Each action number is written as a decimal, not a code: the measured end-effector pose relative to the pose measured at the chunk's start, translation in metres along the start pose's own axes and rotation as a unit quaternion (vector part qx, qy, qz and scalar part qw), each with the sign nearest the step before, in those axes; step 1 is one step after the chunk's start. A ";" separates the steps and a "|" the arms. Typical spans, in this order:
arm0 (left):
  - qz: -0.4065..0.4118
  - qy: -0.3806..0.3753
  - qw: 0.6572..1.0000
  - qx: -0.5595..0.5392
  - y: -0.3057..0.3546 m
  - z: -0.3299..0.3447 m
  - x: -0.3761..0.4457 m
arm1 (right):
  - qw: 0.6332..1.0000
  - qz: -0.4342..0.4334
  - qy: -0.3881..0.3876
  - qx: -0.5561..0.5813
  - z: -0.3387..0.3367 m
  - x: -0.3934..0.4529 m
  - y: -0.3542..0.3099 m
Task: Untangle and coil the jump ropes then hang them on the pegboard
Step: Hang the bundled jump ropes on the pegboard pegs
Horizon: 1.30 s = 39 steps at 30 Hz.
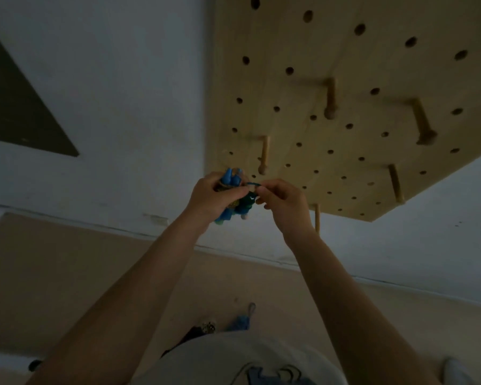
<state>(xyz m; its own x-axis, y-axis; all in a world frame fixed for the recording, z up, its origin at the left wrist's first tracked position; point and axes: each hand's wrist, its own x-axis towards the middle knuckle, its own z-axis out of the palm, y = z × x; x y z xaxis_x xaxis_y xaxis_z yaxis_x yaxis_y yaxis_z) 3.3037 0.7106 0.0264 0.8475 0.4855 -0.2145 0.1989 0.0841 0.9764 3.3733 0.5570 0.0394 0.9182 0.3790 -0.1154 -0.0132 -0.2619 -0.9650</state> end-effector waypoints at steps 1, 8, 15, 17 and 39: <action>0.003 -0.003 1.000 0.001 0.000 0.002 0.010 | 1.000 0.000 0.013 0.003 0.002 0.008 0.000; -0.034 -0.020 0.999 -0.012 -0.005 0.019 0.057 | 0.997 0.015 0.078 0.013 0.006 0.041 0.005; -0.042 -0.036 0.998 -0.009 -0.008 0.028 0.072 | 0.994 0.005 0.103 0.041 -0.001 0.052 0.014; -0.041 -0.037 0.998 -0.005 -0.009 0.030 0.072 | 0.993 0.016 0.100 0.052 -0.006 0.054 0.015; 0.036 -0.132 0.990 0.013 -0.002 0.002 0.026 | 0.999 0.021 -0.010 0.034 -0.016 0.040 -0.009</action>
<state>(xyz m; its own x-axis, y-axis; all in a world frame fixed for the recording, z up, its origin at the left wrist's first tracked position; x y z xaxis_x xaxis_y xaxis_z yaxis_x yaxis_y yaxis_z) 3.3267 0.7214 0.0183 0.9587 0.2438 -0.1467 0.1426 0.0344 0.9892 3.4164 0.5607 0.0472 0.9083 0.3863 -0.1606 -0.0796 -0.2175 -0.9728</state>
